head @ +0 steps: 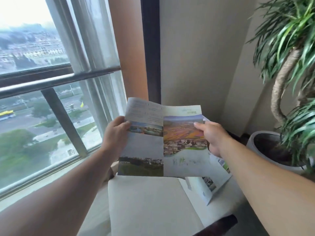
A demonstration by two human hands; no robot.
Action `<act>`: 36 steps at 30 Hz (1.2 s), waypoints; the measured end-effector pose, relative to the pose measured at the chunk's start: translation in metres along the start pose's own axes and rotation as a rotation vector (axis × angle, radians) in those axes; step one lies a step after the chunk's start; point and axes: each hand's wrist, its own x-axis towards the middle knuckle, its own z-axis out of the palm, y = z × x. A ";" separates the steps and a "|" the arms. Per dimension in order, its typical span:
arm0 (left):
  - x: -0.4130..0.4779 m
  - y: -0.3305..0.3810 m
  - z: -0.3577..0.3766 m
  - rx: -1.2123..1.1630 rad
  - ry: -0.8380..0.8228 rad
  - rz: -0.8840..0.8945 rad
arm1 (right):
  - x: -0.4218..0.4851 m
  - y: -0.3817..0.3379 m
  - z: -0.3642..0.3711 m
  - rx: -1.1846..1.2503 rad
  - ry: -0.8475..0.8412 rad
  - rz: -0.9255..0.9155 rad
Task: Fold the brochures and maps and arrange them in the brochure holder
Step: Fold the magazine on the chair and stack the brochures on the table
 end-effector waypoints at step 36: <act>-0.041 0.011 -0.024 -0.313 -0.043 -0.248 | -0.083 -0.002 0.113 0.037 -0.172 0.027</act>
